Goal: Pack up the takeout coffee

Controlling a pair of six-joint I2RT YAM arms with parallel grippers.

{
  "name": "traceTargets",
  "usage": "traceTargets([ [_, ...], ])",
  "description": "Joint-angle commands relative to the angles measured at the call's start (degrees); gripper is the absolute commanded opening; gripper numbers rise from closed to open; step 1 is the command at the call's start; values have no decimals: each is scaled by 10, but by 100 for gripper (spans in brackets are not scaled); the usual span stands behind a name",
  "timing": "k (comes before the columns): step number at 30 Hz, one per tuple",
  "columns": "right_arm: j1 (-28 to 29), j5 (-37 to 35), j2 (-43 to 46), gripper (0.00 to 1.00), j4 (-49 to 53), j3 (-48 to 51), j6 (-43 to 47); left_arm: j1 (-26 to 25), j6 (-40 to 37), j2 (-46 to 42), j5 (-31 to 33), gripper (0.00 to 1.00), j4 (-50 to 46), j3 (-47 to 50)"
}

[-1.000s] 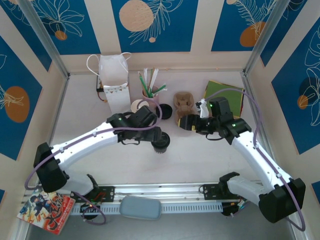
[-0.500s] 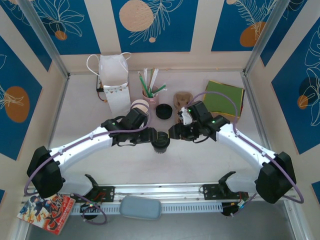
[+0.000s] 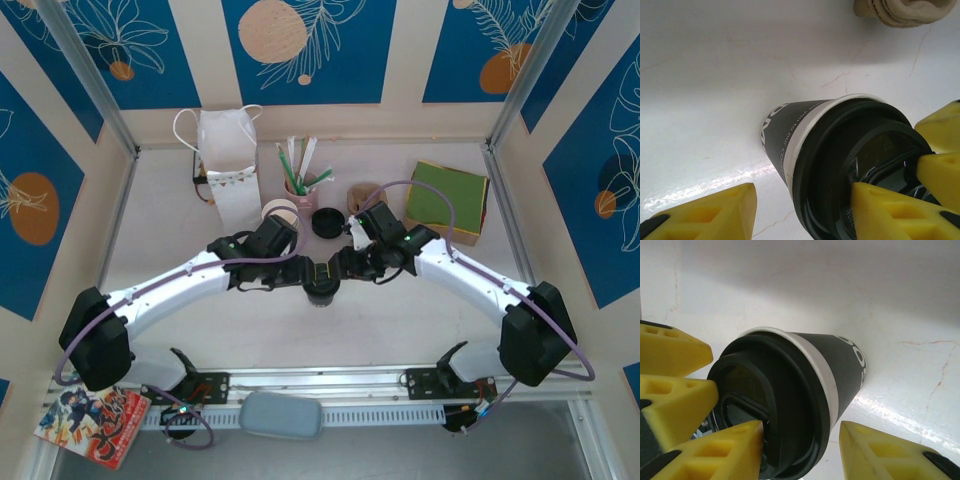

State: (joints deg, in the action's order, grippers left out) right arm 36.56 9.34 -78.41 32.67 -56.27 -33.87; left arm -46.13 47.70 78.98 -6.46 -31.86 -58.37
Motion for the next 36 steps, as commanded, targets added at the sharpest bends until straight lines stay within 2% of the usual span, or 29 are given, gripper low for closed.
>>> traceTargets([
  [1,4,-5,-17,42,16,-22,11,7,-11,9,-4,51,-2,-8],
  [8,4,-8,-29,39,18,-16,12,7,-17,19,0,51,-10,-6],
  [10,4,-7,-31,35,19,-14,13,8,-17,21,1,51,-11,-4],
  [16,4,-8,-26,35,19,1,12,8,-20,21,5,49,-16,0],
  [21,3,-6,-25,35,21,9,14,7,-22,32,3,44,-18,11],
  [36,4,-6,-25,34,25,19,15,3,-15,37,-7,41,-6,77],
])
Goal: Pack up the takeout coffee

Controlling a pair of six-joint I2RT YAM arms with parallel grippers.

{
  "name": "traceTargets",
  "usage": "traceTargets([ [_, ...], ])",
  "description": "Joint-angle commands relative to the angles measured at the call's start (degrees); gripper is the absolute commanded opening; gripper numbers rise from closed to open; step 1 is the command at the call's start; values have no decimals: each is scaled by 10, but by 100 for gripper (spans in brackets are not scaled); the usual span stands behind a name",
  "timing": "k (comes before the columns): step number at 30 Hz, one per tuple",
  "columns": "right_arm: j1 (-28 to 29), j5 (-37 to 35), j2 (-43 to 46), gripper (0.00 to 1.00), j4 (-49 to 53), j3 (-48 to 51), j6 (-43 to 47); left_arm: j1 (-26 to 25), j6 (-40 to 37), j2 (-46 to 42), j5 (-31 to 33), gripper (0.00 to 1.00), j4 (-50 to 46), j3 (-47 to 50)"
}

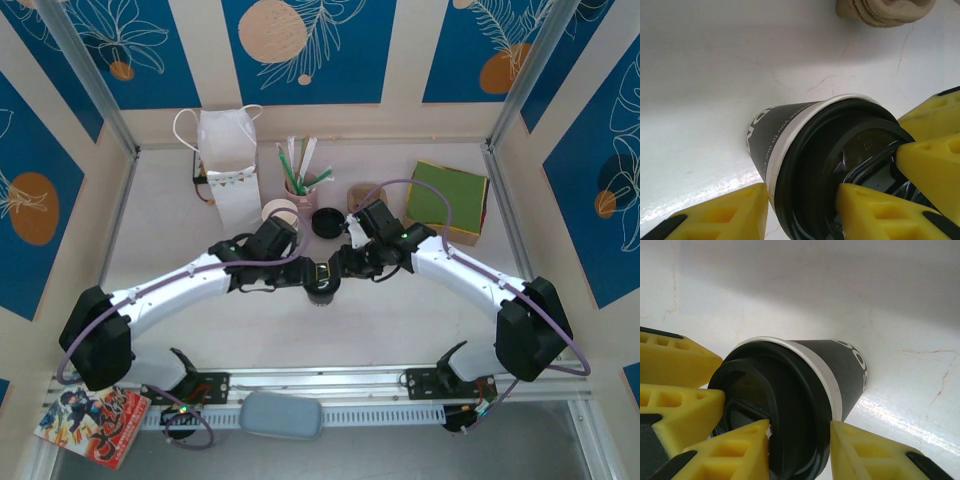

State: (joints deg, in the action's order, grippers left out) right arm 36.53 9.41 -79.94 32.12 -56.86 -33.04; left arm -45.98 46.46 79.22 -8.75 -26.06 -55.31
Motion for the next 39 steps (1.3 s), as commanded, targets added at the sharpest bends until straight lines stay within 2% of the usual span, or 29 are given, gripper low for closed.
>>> traceTargets([
  [1,5,-8,-9,34,30,26,6,1,-3,33,16,41,-63,53],
  [10,5,-9,-12,34,30,22,9,-1,0,31,24,40,-62,86],
  [21,6,-11,-7,34,29,21,6,-1,-4,-15,12,47,-97,-18],
  [28,9,-13,-8,34,27,19,5,-19,-2,-10,-22,46,-75,-16],
  [35,10,-16,-1,34,30,17,3,-21,-1,-10,-2,46,-76,-19],
  [39,10,-19,8,38,33,9,3,-21,-6,-5,12,46,-80,-31],
])
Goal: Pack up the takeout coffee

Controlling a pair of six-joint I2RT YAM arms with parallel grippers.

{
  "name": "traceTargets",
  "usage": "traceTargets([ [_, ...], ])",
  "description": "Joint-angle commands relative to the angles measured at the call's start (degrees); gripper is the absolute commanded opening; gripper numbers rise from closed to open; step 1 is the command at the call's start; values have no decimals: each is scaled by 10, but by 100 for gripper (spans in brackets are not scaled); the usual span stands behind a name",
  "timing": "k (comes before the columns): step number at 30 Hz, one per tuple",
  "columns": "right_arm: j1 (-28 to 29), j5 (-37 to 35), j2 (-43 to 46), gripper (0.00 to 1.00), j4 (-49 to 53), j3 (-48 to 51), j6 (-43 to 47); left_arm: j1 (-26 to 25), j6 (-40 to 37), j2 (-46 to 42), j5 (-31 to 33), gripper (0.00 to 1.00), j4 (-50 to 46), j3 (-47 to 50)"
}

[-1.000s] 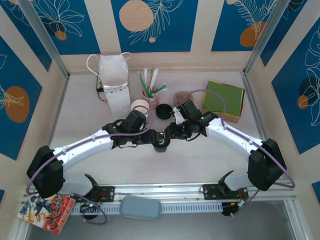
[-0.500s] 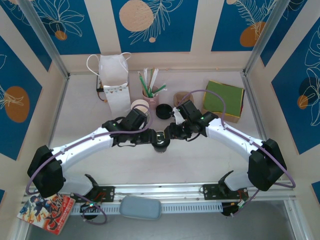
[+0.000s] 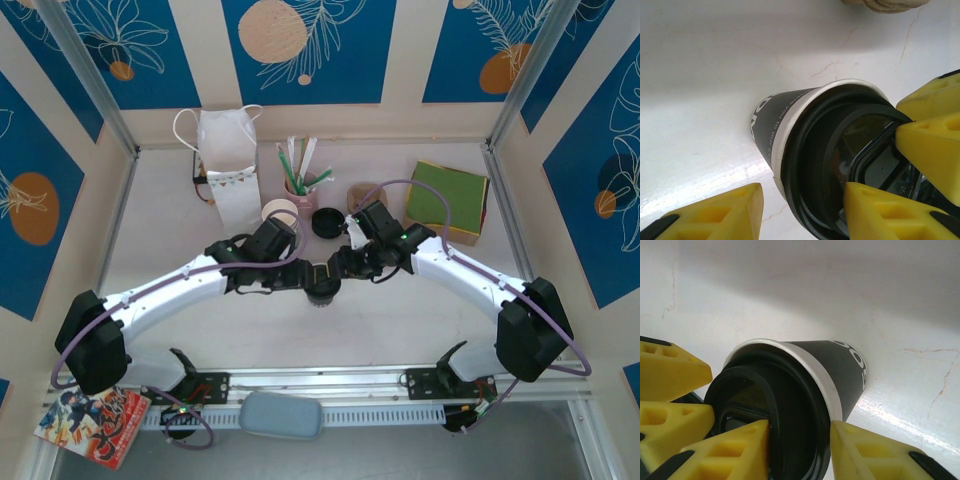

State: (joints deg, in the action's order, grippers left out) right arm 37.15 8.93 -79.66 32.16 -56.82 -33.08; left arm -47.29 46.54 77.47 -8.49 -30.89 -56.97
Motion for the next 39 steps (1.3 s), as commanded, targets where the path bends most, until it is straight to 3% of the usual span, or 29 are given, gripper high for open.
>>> traceTargets([
  [1,5,-12,9,39,33,5,5,-7,-8,14,12,46,-34,-17],
  [26,2,-37,48,60,50,-36,6,-9,-22,20,36,53,-75,-84],
  [37,-66,-71,156,78,54,46,-18,-60,-33,82,127,59,-179,-182],
  [39,-80,-66,171,81,57,60,-20,-66,-35,97,141,65,-197,-200],
])
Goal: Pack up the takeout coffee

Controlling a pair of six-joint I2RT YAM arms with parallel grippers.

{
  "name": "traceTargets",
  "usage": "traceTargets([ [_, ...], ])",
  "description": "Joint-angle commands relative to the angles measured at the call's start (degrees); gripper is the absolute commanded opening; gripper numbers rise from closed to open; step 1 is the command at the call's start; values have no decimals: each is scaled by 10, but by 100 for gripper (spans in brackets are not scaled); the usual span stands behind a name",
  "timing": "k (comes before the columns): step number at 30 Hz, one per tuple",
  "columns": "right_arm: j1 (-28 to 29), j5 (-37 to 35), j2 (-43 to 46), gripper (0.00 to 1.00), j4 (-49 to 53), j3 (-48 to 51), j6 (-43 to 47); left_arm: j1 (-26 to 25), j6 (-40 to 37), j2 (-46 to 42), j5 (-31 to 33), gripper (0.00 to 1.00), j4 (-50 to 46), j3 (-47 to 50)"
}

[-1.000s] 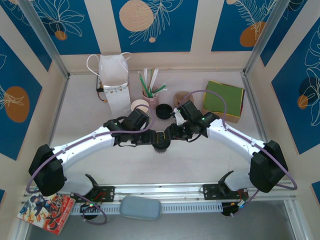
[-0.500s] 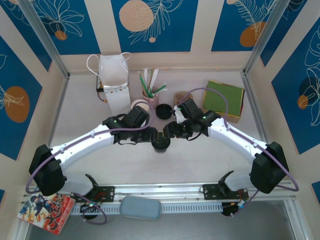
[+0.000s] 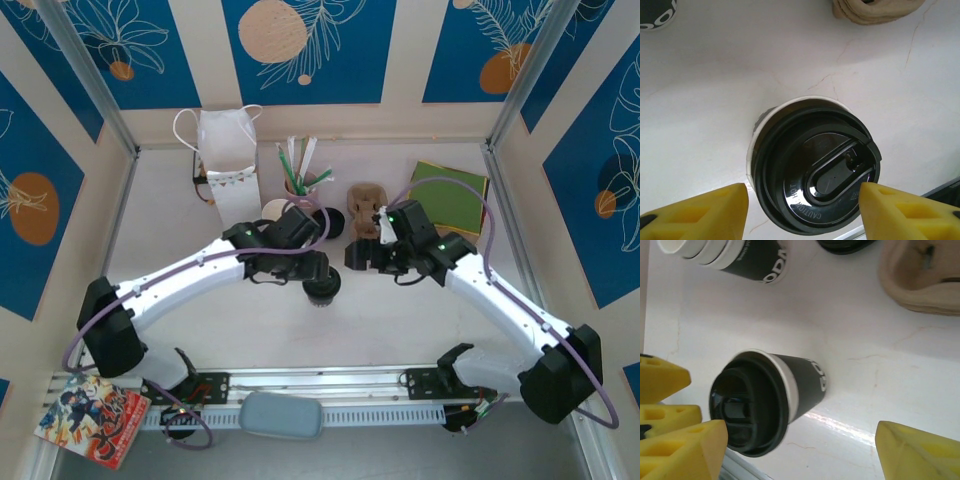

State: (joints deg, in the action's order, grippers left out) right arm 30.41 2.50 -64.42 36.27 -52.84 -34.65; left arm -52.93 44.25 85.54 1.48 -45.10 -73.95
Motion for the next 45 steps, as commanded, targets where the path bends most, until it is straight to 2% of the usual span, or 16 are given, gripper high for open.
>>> traceTargets([
  [1,-21,3,25,82,16,27,-4,-14,-15,24,48,66,-64,-41],
  [6,-45,9,54,91,16,53,-9,-35,-27,61,72,73,-95,-86],
  [8,-50,8,62,100,17,59,-9,-43,-32,74,85,75,-107,-102],
  [15,-63,12,71,99,17,69,-8,-62,-45,110,101,84,-130,-144],
  [22,-67,15,71,99,12,73,-8,-72,-55,132,100,86,-140,-162],
  [33,-70,19,71,99,10,75,-9,-78,-63,153,103,84,-150,-172],
  [42,-70,21,69,99,8,76,-9,-80,-66,160,109,77,-154,-171],
  [45,-70,22,70,99,8,76,-9,-80,-65,162,110,80,-156,-171],
])
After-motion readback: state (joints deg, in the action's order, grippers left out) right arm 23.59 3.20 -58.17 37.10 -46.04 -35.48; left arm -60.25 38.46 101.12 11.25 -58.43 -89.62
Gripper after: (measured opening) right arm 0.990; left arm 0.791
